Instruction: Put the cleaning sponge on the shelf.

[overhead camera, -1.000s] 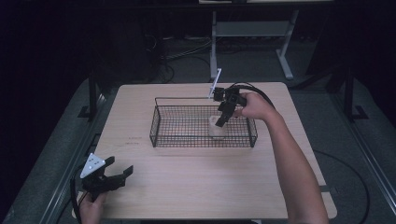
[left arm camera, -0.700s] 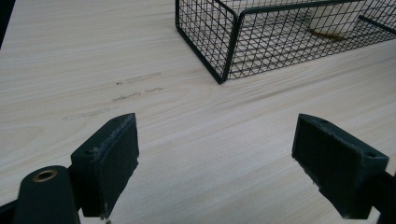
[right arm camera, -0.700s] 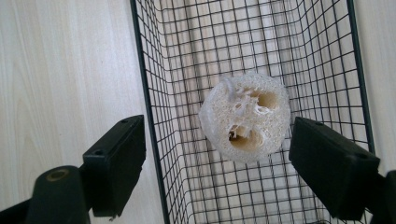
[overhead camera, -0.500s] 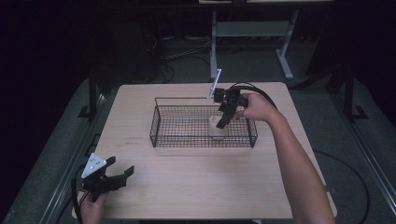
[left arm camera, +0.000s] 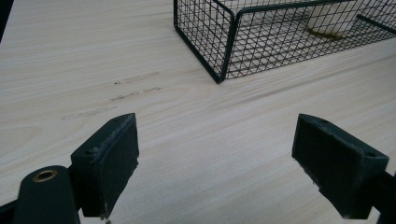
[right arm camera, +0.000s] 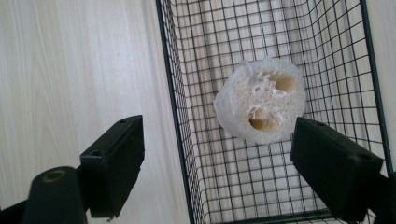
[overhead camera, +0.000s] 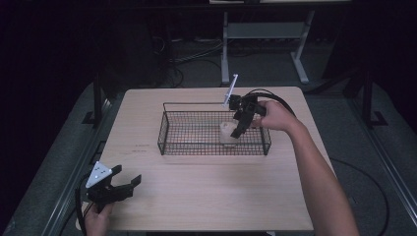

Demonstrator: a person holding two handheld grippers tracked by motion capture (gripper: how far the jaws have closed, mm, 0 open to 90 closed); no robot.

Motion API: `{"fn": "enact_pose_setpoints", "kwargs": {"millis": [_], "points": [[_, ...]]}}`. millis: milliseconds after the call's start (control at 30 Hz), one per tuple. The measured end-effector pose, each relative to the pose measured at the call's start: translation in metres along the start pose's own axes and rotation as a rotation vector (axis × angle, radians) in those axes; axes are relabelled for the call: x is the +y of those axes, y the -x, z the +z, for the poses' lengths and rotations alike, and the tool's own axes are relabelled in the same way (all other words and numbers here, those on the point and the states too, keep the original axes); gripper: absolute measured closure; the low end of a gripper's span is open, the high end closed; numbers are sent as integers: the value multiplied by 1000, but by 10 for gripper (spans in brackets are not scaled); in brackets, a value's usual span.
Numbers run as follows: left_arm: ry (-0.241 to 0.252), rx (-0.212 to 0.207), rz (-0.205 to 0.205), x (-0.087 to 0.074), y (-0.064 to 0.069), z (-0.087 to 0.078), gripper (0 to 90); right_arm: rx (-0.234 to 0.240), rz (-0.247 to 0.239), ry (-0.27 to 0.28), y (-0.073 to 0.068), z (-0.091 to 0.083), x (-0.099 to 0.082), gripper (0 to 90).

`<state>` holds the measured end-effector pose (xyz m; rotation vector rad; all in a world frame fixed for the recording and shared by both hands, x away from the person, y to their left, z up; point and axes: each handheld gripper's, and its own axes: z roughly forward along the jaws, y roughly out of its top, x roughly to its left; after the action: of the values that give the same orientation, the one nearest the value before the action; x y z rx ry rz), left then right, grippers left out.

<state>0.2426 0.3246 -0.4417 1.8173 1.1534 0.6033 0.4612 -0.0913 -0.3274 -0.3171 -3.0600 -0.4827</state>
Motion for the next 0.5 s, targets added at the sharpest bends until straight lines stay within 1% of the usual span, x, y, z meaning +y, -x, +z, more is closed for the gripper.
{"fn": "enact_pose_setpoints", "kwargs": {"millis": [33,133,300,367,500], "points": [[1,2,1,0,0,0,139,-5,-7,4,-2,-2,-1,172],[2,1,0,0,0,0,139,11,-1,12,-5,-2,-3,173],[2,1,1,0,1,0,139,13,-10,4,-10,1,-11,173],[0,-1,4,0,1,0,139,4,-15,-3,-12,0,-12,173],[-2,0,4,0,1,0,140,-7,-24,3,-17,-5,-14,173]]}}
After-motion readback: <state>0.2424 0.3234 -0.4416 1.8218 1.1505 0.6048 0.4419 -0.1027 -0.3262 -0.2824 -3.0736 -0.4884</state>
